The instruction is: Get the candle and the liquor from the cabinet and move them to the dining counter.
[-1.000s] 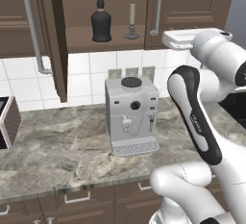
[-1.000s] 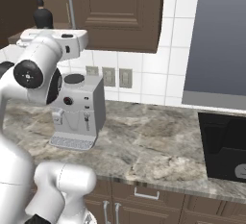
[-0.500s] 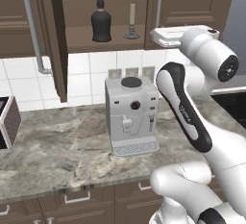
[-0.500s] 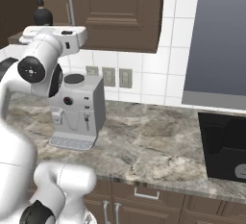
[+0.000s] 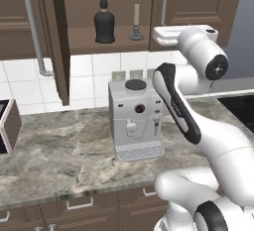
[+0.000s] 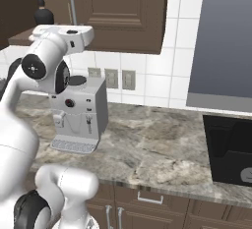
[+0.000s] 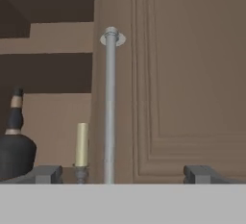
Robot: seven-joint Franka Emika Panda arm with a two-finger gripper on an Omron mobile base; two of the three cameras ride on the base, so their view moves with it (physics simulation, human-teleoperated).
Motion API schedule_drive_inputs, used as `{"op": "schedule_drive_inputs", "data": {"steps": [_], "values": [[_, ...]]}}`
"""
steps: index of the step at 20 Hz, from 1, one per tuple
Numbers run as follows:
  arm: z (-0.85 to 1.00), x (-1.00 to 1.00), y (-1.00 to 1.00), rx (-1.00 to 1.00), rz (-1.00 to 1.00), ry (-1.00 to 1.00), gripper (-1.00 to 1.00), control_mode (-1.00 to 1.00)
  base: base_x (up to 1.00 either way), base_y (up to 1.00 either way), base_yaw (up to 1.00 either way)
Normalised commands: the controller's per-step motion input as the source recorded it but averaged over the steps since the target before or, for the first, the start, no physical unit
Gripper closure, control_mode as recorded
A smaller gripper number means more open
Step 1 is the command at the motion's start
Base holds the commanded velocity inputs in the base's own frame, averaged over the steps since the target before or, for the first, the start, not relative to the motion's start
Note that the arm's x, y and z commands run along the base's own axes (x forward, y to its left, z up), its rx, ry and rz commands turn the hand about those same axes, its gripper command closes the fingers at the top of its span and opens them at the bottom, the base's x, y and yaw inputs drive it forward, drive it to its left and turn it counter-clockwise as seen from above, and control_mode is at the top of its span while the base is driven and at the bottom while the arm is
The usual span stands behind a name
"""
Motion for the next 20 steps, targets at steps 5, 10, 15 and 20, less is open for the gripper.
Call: {"op": "schedule_drive_inputs", "data": {"steps": [5, 10, 15, 20], "values": [[0.00, 0.17, 0.08, 0.00, -0.03, -0.04, -1.00, -1.00, 0.00, 0.00, 0.00], [0.00, 0.25, 0.00, 0.00, 0.05, -0.06, -1.00, -1.00, 0.00, 0.00, 0.00], [0.00, 0.23, 0.00, 0.00, 0.03, -0.07, -1.00, -1.00, 0.00, 0.00, 0.00], [0.00, 0.33, 0.00, 0.00, 0.01, -0.05, -1.00, -1.00, 0.00, 0.00, 0.00]]}}
